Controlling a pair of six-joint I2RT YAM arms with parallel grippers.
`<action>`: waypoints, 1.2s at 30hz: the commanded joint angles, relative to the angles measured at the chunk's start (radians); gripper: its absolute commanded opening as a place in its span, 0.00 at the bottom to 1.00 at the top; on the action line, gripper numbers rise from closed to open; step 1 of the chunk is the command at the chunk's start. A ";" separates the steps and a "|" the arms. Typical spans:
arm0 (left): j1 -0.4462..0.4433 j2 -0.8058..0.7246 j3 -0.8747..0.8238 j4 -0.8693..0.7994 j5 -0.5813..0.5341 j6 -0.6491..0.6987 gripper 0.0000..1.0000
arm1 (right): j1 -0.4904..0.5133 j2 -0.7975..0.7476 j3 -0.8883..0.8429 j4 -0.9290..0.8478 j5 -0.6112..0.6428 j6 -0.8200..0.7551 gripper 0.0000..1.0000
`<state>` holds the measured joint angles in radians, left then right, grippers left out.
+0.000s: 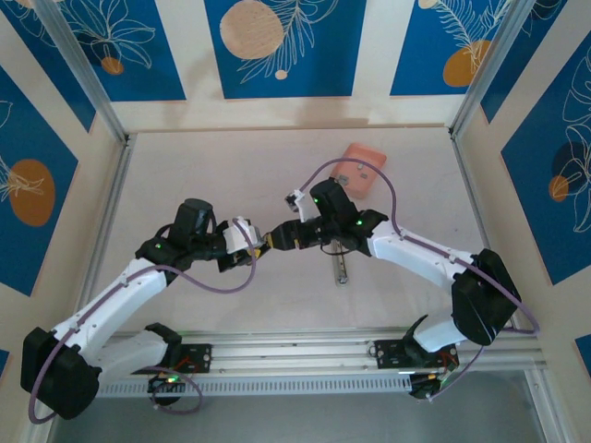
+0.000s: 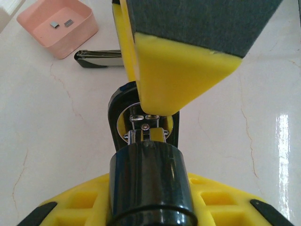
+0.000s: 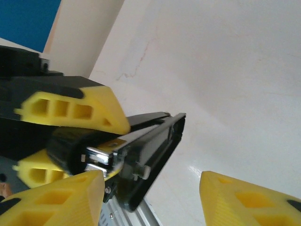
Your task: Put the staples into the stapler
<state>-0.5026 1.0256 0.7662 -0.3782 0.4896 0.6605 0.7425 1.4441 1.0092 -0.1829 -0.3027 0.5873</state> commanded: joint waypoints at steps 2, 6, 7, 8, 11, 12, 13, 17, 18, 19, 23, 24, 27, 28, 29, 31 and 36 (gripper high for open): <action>-0.012 -0.019 0.026 0.066 0.056 -0.009 0.00 | -0.003 0.009 -0.023 0.035 -0.035 0.035 0.54; -0.013 -0.021 0.027 0.079 0.074 -0.020 0.00 | -0.020 0.024 -0.037 0.036 -0.013 0.066 0.47; -0.013 -0.021 0.026 0.081 0.080 -0.022 0.00 | -0.027 0.028 -0.044 0.047 -0.021 0.073 0.46; -0.012 -0.022 0.028 0.082 0.085 -0.025 0.00 | -0.033 0.030 -0.054 0.065 -0.035 0.079 0.45; -0.012 -0.026 0.031 0.088 0.105 -0.035 0.00 | -0.041 0.037 -0.074 0.096 -0.040 0.096 0.40; -0.011 -0.028 0.031 0.090 0.113 -0.037 0.00 | -0.045 0.040 -0.080 0.098 -0.034 0.102 0.39; -0.013 -0.029 0.031 0.096 0.120 -0.042 0.00 | -0.051 0.045 -0.090 0.101 -0.022 0.112 0.38; -0.013 -0.037 0.037 0.108 0.143 -0.061 0.00 | -0.079 0.068 -0.157 0.142 0.012 0.161 0.35; -0.013 -0.039 0.040 0.108 0.146 -0.063 0.00 | -0.084 0.072 -0.176 0.165 0.015 0.172 0.34; -0.011 -0.039 0.044 0.106 0.149 -0.065 0.00 | -0.087 0.078 -0.197 0.187 0.016 0.186 0.34; -0.012 -0.045 0.055 0.104 0.169 -0.071 0.00 | -0.098 0.105 -0.250 0.250 0.029 0.226 0.33; -0.011 -0.047 0.059 0.102 0.174 -0.072 0.00 | -0.100 0.111 -0.257 0.261 0.033 0.232 0.33; -0.011 -0.047 0.068 0.096 0.182 -0.076 0.00 | -0.103 0.131 -0.274 0.287 0.037 0.247 0.32; -0.011 -0.048 0.070 0.098 0.184 -0.081 0.00 | -0.103 0.137 -0.276 0.296 0.032 0.249 0.32; -0.013 -0.051 0.073 0.103 0.184 -0.089 0.00 | -0.102 0.143 -0.276 0.299 0.031 0.249 0.32; -0.013 -0.059 0.078 0.123 0.181 -0.115 0.00 | -0.100 0.154 -0.274 0.298 0.034 0.248 0.34; -0.011 -0.067 0.112 0.193 0.131 -0.216 0.00 | -0.090 0.173 -0.277 0.298 0.063 0.244 0.40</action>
<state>-0.5018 1.0012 0.7864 -0.3756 0.5488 0.5148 0.6346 1.5902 0.7383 0.1181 -0.2703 0.8291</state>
